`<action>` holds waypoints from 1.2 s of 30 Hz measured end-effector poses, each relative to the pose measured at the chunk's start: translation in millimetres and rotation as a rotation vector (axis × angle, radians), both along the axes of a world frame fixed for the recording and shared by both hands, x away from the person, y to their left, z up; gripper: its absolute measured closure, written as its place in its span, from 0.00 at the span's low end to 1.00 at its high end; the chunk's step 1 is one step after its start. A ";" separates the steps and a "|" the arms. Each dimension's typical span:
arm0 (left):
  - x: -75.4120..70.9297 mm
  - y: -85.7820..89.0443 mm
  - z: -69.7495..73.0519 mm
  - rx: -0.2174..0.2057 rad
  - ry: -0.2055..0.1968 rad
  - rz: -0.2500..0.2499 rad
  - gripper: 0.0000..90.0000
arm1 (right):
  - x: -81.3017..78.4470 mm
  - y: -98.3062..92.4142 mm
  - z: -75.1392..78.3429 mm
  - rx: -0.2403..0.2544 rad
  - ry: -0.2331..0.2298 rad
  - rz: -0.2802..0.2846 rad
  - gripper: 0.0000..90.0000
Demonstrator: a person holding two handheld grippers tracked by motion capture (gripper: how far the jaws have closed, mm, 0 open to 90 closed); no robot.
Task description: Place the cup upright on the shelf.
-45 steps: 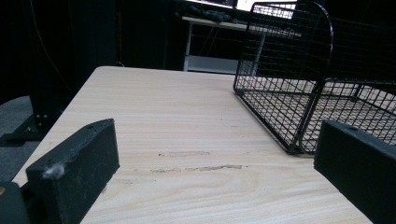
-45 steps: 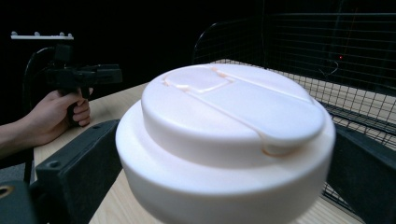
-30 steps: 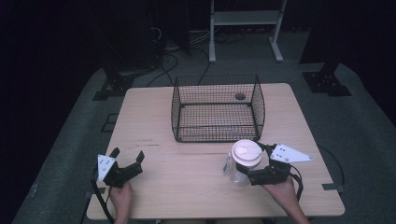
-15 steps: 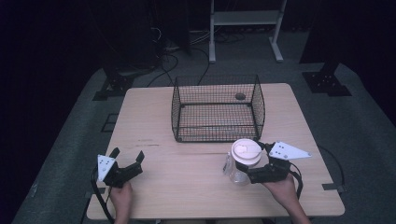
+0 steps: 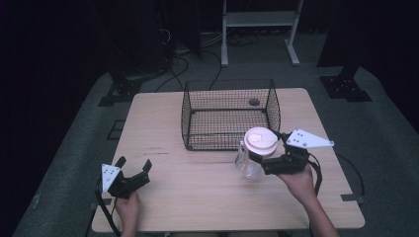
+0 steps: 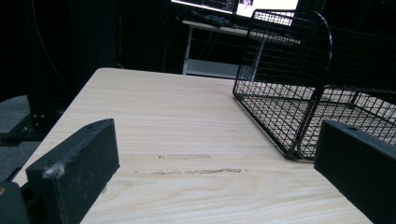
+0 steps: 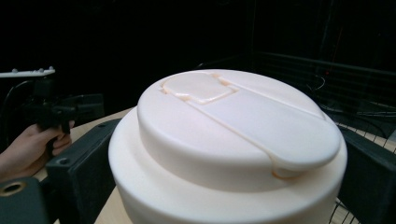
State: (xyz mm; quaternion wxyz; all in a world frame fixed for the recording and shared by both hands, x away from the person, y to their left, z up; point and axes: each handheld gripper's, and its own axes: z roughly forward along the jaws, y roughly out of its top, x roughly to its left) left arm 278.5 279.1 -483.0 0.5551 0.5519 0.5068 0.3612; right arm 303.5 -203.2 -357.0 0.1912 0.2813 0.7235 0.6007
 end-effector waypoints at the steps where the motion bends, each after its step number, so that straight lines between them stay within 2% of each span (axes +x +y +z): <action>1: -0.1 -0.4 0.0 0.003 0.001 -0.001 0.00 | 2.6 0.7 4.3 -0.002 -0.002 -0.003 0.05; 8: -0.1 -0.8 0.0 0.005 0.002 -0.002 0.00 | 19.1 6.6 24.4 -0.014 -0.003 -0.003 0.05; 20: 0.1 -1.0 -0.1 0.005 -0.006 -0.001 0.00 | 55.0 19.5 61.1 -0.002 -0.011 0.001 0.05; 26: 0.2 -1.0 -0.1 0.005 -0.006 0.000 0.00 | 76.0 28.3 79.5 -0.012 -0.026 -0.026 0.05; 30: 0.3 -1.0 -0.2 0.006 -0.005 -0.001 0.00 | 87.0 33.0 83.9 -0.015 -0.026 -0.039 0.05; 31: 0.3 -1.0 -0.2 0.006 -0.005 -0.001 0.00 | 94.6 35.8 84.4 -0.016 -0.024 -0.048 0.05; 32: 0.2 -0.9 -0.2 0.006 -0.006 -0.002 0.00 | 94.6 35.8 84.4 -0.016 -0.024 -0.048 0.05; 36: 0.3 -1.1 -0.3 0.007 -0.006 -0.005 0.00 | 113.0 43.1 79.6 -0.010 -0.019 -0.074 0.05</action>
